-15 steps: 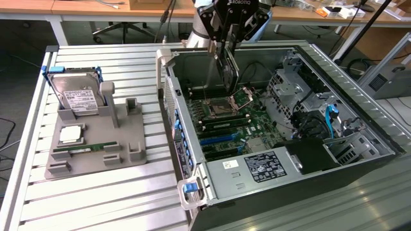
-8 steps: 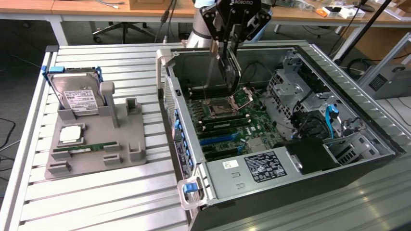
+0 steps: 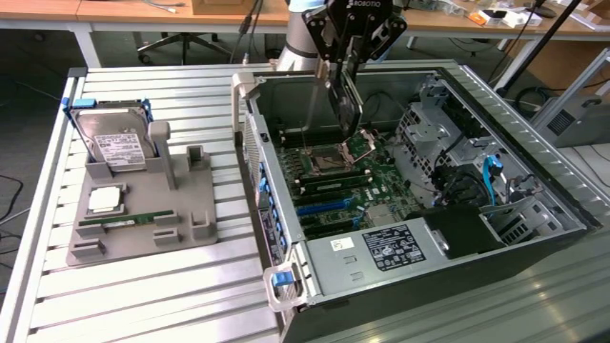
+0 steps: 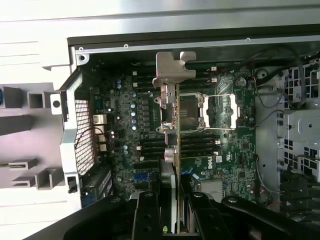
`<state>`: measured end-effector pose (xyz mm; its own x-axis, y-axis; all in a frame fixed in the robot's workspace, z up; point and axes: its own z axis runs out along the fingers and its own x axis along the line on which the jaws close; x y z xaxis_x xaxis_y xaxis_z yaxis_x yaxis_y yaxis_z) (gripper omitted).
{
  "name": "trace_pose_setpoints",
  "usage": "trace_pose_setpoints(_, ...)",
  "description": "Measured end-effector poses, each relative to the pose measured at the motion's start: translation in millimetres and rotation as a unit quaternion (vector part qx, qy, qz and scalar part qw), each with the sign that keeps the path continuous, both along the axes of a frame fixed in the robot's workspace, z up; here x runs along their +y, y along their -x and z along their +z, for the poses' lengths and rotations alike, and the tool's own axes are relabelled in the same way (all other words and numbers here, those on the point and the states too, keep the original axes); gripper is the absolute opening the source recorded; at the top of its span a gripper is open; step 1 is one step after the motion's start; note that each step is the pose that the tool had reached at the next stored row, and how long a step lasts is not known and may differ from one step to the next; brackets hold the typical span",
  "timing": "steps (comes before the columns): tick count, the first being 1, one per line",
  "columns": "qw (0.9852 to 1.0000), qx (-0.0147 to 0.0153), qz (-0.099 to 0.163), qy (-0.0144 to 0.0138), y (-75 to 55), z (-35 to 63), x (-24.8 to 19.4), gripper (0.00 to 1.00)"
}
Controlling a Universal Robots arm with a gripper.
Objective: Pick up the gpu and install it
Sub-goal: 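Pick up the gpu and move the gpu toward the slot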
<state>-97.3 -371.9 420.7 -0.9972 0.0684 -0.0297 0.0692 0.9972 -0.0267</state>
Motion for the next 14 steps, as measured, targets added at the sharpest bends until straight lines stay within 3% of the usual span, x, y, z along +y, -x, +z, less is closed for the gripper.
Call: trace_pose_setpoints(14, 1.0, 0.0, 0.0, 0.0004, -5.1, 0.0, 0.0, 0.27)
